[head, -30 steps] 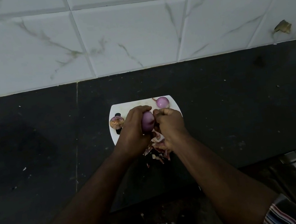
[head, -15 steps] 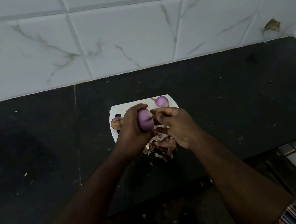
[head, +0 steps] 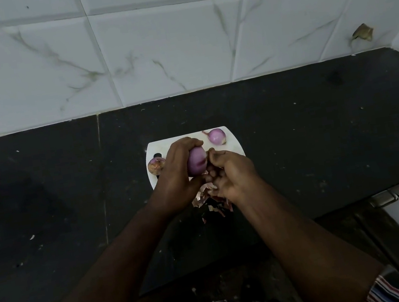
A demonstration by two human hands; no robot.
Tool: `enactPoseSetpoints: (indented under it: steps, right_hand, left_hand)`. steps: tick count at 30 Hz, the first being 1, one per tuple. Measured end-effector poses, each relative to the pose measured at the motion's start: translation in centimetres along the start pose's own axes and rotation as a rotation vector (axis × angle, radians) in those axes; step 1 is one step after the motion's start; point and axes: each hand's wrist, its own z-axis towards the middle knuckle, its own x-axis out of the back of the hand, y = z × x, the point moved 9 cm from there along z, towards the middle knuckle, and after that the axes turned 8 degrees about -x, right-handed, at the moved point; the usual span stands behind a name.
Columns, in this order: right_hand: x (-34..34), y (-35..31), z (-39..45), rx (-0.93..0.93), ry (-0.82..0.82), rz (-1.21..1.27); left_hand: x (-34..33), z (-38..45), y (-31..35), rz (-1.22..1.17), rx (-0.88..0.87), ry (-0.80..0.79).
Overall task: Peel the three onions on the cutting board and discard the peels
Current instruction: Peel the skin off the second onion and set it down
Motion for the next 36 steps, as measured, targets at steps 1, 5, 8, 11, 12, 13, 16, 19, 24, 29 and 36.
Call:
enactPoseSetpoints:
  steps: [1, 5, 8, 11, 12, 13, 16, 19, 24, 29, 36]
  right_hand:
    - [0.1, -0.2, 0.0, 0.015, 0.021, 0.015]
    - [0.7, -2.2, 0.3, 0.257, 0.207, -0.309]
    - [-0.1, -4.2, -0.7, 0.561, 0.399, -0.753]
    - [-0.9, -5.0, -1.5, 0.746, 0.443, -0.934]
    - [-0.9, -5.0, -1.5, 0.775, 0.440, -0.956]
    - [-0.8, -4.9, -1.5, 0.796, 0.427, -0.956]
    - [-0.7, -4.5, -2.5, 0.879, 0.406, -0.958]
    - [0.2, -3.7, -2.4, 0.826, 0.380, -0.937]
    - [1.5, -3.9, -0.4, 0.673, 0.319, -1.046]
    - [0.4, -4.1, 0.9, 0.586, 0.124, -0.963]
    - [-0.4, -5.2, 3.8, 0.464, 0.094, -0.653]
  left_hand:
    - [0.0, 0.0, -0.1, 0.016, -0.014, -0.007]
    - [-0.6, 0.0, -0.7, 0.116, 0.036, -0.056]
    - [-0.9, 0.3, -0.5, 0.216, 0.047, -0.047]
    - [-0.8, 0.1, -1.3, 0.162, 0.184, -0.032]
    - [-1.0, 0.0, -1.8, 0.127, 0.239, -0.035]
    - [-1.3, -0.1, -2.0, 0.095, 0.276, -0.039]
    - [-1.6, -0.4, -3.4, 0.039, 0.432, -0.054]
    - [-0.8, -1.2, -6.7, -0.062, 0.645, -0.056]
    - [-1.1, -2.1, -9.4, -0.424, 0.849, -0.052]
    - [-2.1, -1.8, -9.4, -0.621, 0.885, -0.077]
    - [-3.8, -0.5, -8.3, -0.756, 0.909, -0.066]
